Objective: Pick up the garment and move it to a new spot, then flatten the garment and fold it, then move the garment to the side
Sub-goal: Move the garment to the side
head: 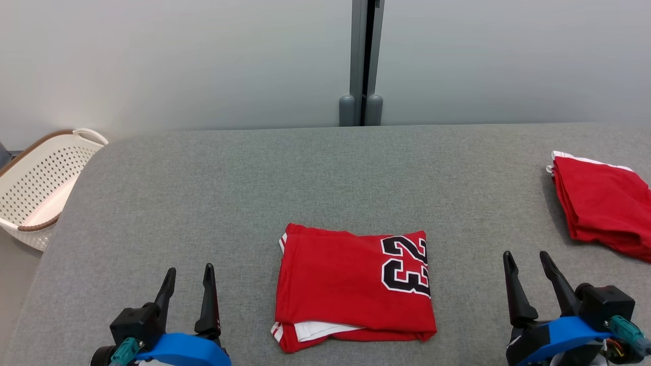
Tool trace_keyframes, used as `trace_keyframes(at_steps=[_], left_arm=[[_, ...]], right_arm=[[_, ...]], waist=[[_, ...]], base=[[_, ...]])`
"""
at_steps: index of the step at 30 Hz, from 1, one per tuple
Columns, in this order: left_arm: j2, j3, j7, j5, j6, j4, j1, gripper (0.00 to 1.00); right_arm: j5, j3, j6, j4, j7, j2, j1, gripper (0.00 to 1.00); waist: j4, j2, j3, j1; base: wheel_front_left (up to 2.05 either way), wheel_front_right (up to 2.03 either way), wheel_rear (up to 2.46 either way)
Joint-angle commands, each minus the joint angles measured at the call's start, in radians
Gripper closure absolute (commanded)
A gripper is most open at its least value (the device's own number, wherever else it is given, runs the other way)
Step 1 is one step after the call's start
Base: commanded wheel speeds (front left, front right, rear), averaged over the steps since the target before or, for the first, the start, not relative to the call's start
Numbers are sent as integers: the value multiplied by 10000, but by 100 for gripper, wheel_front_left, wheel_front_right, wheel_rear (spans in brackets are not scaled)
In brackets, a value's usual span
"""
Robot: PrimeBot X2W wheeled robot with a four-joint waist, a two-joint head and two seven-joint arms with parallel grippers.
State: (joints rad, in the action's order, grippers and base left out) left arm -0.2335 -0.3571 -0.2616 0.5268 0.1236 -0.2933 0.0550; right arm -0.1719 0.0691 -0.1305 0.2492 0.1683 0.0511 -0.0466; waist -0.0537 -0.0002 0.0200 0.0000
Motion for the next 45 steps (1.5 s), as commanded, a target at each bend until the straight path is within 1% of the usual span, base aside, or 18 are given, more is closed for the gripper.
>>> trace_keyframes(at_steps=[1,7,11,15,19,21,24,27,30,34,41,42,43,44,45], left_arm=[[-6,24,-46,-17,13,-24,-6,0],[-24,-20,-46,-58,55,-58,43,0],[-6,-80,-44,-95,60,-57,148,0],[43,-48,-45,-101,85,-20,300,0],[157,-14,-46,-165,44,3,441,0],[221,27,-46,-201,7,11,533,0],[331,54,-46,-272,-82,-43,619,0],[427,101,-46,-351,-114,-77,747,0],[517,152,-47,-421,-183,-131,776,0],[606,280,-47,-529,-269,-190,845,0],[675,449,-47,-688,-389,-261,852,0],[677,474,-47,-717,-404,-276,841,0],[675,502,-47,-730,-421,-282,822,0],[674,514,-47,-745,-440,-287,796,0],[671,525,-47,-783,-435,-284,772,0]], right_arm=[[-80,-14,-5,-34,-31,-6,187,0],[-22,48,-5,19,-208,-7,155,0],[-280,153,-5,186,-789,-7,-51,0],[-393,61,-5,270,-1793,-6,-541,0],[-702,-184,-5,325,-3043,-5,-1080,0],[-1082,-385,-5,388,-3692,-3,-1351,0],[-1382,-626,-4,518,-4493,359,-1722,0],[-1771,-694,-5,770,-5050,482,-2019,0],[-1928,-717,-5,1118,-5391,700,-2250,0],[-2134,-782,-5,1669,-5719,803,-2448,0],[-2359,-1052,-5,2483,-6159,797,-2626,0],[-2427,-1111,-5,2557,-6181,749,-2656,21],[-2513,-1171,-5,2625,-6213,709,-2692,52],[-2576,-1243,-5,2679,-6242,685,-2725,60],[-2641,-1314,-5,2719,-6233,673,-2756,74]], waist=[[-3,2,-5,0],[-67,2,-82,0],[-192,2,-232,0],[-326,2,-534,0],[-519,2,-855,0],[-617,2,-1013,0],[-807,2,-1216,0],[-1010,2,-1382,0],[-1214,2,-1511,0],[-1436,2,-1613,0],[-1568,2,-1659,0],[-1555,2,-1655,0],[-1531,2,-1648,0],[-1494,2,-1641,0],[-1447,2,-1641,0]], base=[[0,0,0],[0,0,0],[0,0,0],[0,0,0],[0,0,0],[0,0,0],[0,0,0],[0,0,0],[0,0,0],[0,0,0],[0,0,0],[0,0,0],[0,0,0],[0,0,0],[0,0,0]])
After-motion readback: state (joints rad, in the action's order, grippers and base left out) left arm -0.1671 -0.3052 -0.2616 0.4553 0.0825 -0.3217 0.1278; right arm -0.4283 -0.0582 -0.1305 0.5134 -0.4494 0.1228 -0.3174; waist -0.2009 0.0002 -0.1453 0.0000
